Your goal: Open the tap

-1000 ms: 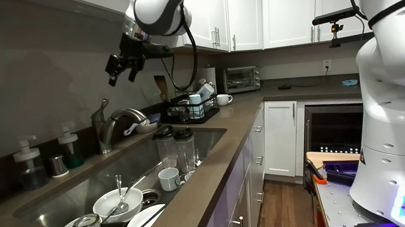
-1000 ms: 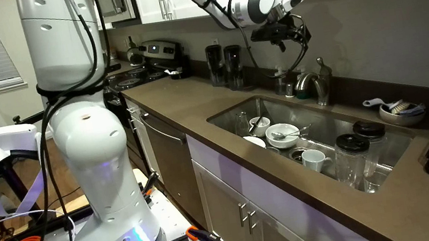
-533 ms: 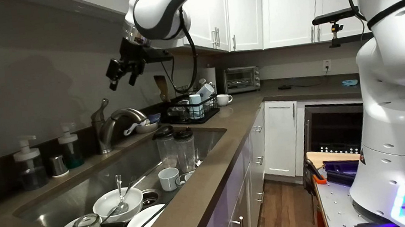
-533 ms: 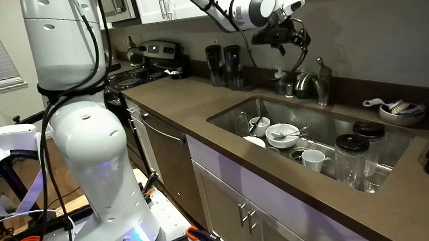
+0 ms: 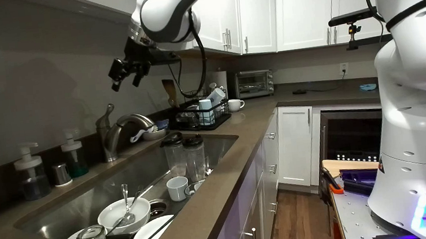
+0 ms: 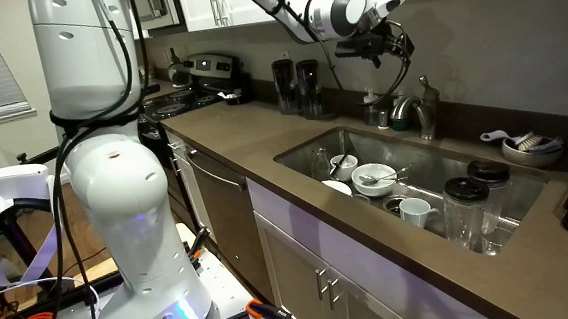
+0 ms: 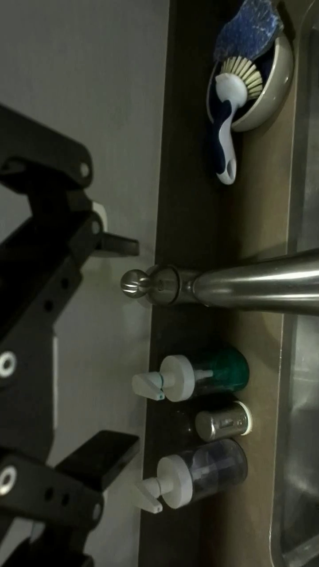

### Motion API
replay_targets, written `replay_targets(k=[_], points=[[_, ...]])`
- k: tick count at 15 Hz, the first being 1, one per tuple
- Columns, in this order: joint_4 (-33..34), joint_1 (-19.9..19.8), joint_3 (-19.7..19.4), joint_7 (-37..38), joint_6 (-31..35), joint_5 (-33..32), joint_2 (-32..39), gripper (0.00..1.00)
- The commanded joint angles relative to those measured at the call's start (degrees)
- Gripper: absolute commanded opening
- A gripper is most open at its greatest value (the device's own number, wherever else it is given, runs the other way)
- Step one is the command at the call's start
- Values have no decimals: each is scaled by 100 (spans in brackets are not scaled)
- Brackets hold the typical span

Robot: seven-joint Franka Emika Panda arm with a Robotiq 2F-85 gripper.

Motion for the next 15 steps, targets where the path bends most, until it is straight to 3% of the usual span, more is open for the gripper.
replay_targets(k=[1, 7, 8, 10, 15], points=[[310, -4, 0, 66, 63, 19, 251, 100], [990, 28, 19, 16, -124, 34, 894, 100], [1132, 18, 36, -19, -148, 57, 1032, 75], [1366, 36, 5, 11, -186, 29, 1246, 67], [1775, 69, -123, 82, -172, -41, 1572, 34]])
